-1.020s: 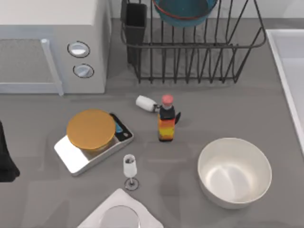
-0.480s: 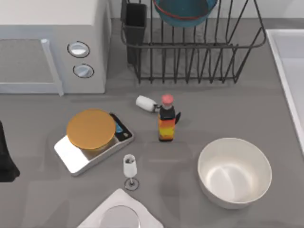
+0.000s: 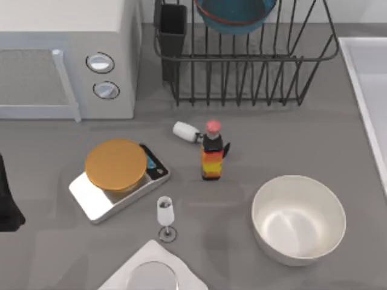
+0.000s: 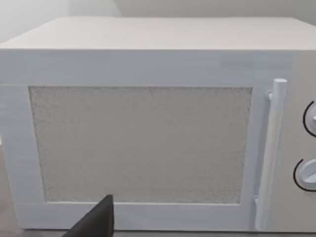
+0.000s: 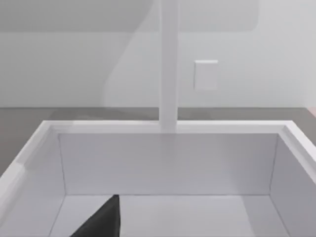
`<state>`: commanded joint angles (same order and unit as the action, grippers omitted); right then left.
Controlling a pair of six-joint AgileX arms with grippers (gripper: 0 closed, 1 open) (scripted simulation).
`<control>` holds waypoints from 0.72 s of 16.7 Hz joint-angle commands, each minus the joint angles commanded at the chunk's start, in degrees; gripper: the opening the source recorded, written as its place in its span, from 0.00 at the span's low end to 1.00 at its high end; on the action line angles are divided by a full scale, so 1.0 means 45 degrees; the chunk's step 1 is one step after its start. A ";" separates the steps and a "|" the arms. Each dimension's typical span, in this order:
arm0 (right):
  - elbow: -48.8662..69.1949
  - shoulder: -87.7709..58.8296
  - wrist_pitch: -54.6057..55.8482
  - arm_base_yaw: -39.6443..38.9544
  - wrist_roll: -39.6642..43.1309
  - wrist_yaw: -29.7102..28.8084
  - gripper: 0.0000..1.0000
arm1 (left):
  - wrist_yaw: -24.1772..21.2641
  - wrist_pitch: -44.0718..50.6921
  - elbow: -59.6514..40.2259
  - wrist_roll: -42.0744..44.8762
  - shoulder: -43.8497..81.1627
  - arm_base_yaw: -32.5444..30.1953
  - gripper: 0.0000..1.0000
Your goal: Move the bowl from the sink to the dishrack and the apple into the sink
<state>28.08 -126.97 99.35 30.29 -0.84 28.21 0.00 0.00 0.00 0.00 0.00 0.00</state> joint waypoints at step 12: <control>-0.1477 0.6433 -0.5104 -0.1471 0.0068 -0.1507 1.00 | 0.0000 0.0000 0.0000 0.0000 0.0000 0.0000 1.00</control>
<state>21.44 -98.03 76.38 23.67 -0.53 21.43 0.00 0.00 0.00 0.00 0.00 0.00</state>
